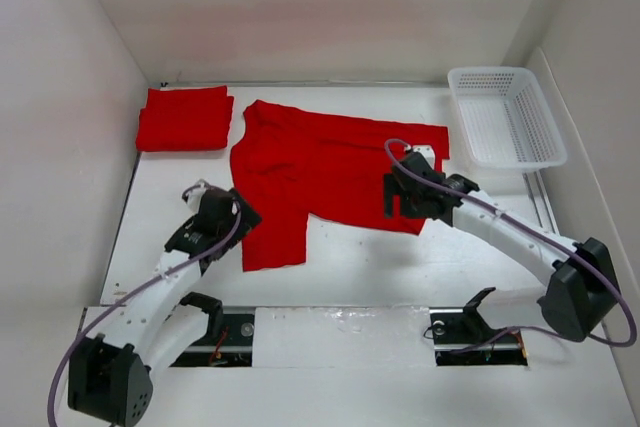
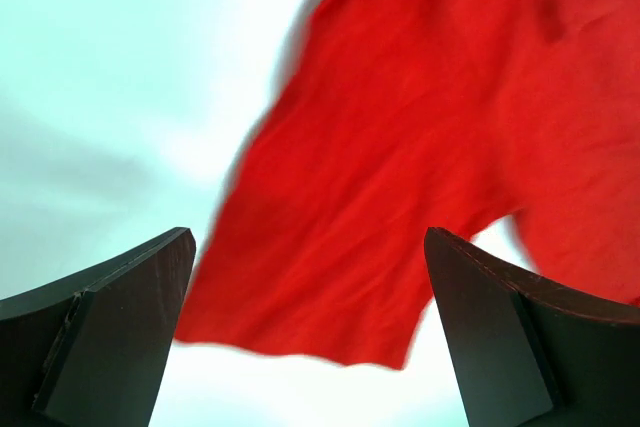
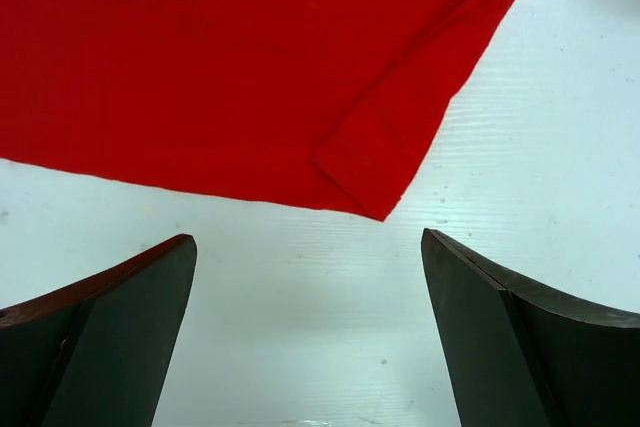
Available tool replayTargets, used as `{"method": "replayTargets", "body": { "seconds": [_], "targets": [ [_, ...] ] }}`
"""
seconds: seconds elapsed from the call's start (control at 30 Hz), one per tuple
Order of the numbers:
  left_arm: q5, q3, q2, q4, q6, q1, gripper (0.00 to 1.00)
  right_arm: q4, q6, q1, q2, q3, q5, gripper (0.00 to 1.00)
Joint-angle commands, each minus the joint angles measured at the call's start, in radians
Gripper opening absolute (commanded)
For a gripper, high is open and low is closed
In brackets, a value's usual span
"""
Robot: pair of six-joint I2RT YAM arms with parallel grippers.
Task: Fold and stack the t-shirts
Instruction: Grap the side of the flattened tshirt closest away from the robot with both arms
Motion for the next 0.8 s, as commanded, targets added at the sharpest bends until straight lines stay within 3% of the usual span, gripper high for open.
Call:
{"method": "replayTargets", "body": {
  "seconds": [0.0,0.1,0.3,0.53,0.77],
  "targets": [
    [0.030,-0.070,-0.088,-0.052,-0.127,-0.034,1.00,0.018,0.065,0.031,-0.059,0.003,0.018,1.00],
    [0.041,-0.070,-0.079,-0.078,-0.184,-0.099,1.00,0.009,0.065,0.032,-0.059,0.003,0.038,1.00],
    [0.049,-0.104,-0.027,-0.113,-0.218,-0.099,0.96,0.009,0.042,0.019,-0.011,0.039,0.029,1.00],
    [0.049,-0.130,-0.098,-0.135,-0.335,-0.099,1.00,0.009,0.021,-0.008,0.015,0.062,-0.028,1.00],
    [0.069,-0.050,0.144,-0.165,-0.315,-0.099,1.00,0.050,0.002,-0.017,0.033,0.062,-0.093,1.00]
  ]
}}
